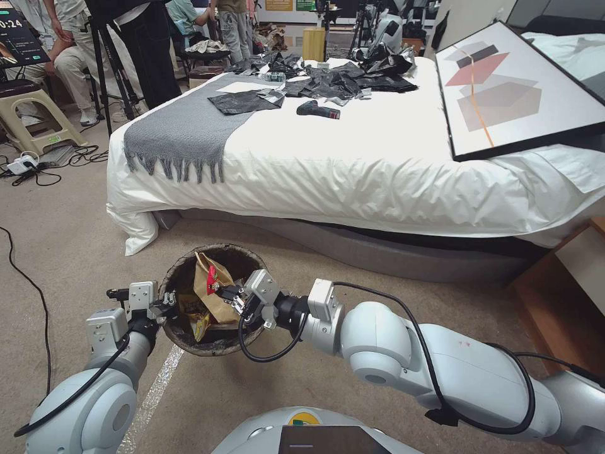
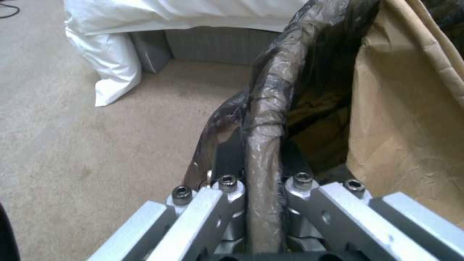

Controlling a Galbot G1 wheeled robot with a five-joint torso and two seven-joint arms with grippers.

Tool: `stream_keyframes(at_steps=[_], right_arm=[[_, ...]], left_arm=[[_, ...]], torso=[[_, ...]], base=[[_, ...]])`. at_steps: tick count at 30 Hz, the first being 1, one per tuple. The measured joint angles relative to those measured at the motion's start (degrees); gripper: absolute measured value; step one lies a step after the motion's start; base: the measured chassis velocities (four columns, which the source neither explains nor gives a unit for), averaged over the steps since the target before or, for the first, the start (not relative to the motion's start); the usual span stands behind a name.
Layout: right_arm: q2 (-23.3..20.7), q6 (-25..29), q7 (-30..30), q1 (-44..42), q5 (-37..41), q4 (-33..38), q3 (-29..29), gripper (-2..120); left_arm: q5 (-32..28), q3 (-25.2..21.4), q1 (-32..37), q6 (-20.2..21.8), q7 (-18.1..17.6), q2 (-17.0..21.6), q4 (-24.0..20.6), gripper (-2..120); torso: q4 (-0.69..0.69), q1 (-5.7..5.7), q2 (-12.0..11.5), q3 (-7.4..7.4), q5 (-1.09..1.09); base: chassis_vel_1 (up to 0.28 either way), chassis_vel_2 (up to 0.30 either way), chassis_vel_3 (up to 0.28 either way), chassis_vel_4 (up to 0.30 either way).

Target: Pick up the trash bin, then pick up the garbage from the floor and place it into the trash bin.

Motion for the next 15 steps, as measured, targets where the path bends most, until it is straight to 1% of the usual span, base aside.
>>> stream_keyframes(at_steps=[2,3,5,6,7,8,9,12,13,14,15], right_arm=[[0.2,-0.3,0.3,0.3,0.3,-0.2,-0.6,0],[0.4,-0.6,0.5,0.4,0.4,-0.3,-1.0,-2],[0.8,-1.6,1.2,0.7,0.6,-0.7,-1.5,6],[0.8,-1.6,1.2,0.7,0.6,-0.7,-1.5,6],[1.0,-1.8,1.8,0.9,0.7,-0.8,-1.7,10],[1.3,-1.9,2.6,1.0,1.0,-1.0,-2.0,16],[1.3,-1.9,2.6,1.0,1.0,-1.0,-2.0,16],[1.7,-2.3,3.8,1.2,1.3,-1.5,-2.5,30],[1.7,-2.3,3.8,1.2,1.3,-1.5,-2.5,30],[1.7,-2.3,4.1,1.2,1.3,-1.6,-2.5,36],[1.8,-2.4,4.4,1.2,1.3,-1.6,-2.5,38]], left_arm=[[0.0,0.0,-0.1,0.0,0.0,0.0,0.0,4],[0.0,0.0,-0.1,0.0,0.0,0.0,0.0,4],[-0.1,0.0,-0.1,0.0,0.0,0.0,0.0,4],[-0.1,0.0,-0.1,0.0,0.0,0.0,0.0,4],[-0.1,0.0,-0.1,0.0,0.0,0.0,0.0,4],[-0.2,0.0,-0.1,0.0,0.0,0.0,0.0,4],[-0.2,0.0,-0.1,0.0,0.0,0.0,0.0,4],[-0.2,0.0,-0.1,0.0,0.0,-0.1,0.0,4],[-0.2,0.0,-0.1,0.0,0.0,-0.1,0.0,4],[-0.2,0.1,-0.1,0.0,0.0,-0.2,0.0,4],[-0.2,0.1,0.0,0.0,0.0,-0.2,0.0,4]], torso=[[0.00,0.00,0.0,0.00,0.00],[0.00,0.00,0.0,0.00,0.00],[0.00,0.00,0.0,0.00,0.00],[0.00,0.00,0.0,0.00,0.00],[0.00,0.00,0.0,0.00,0.00],[0.00,0.00,0.0,0.00,0.01],[0.00,0.00,0.0,0.00,0.01],[0.01,0.00,0.0,0.00,0.01],[0.01,0.00,0.0,0.00,0.01],[0.01,0.00,0.0,0.00,0.01],[0.00,0.00,0.0,0.00,0.01]], base=[[0.000,0.000,0.000,0.000],[0.000,0.000,0.000,0.000],[0.000,0.000,0.000,0.000],[0.000,0.000,0.000,0.000],[0.000,0.000,0.000,0.000],[0.000,0.000,0.000,0.000],[0.000,0.000,0.000,0.000],[0.000,0.000,0.000,0.000],[0.000,0.000,0.000,0.000],[0.000,0.000,0.000,0.000],[0.000,0.000,0.000,0.000]])
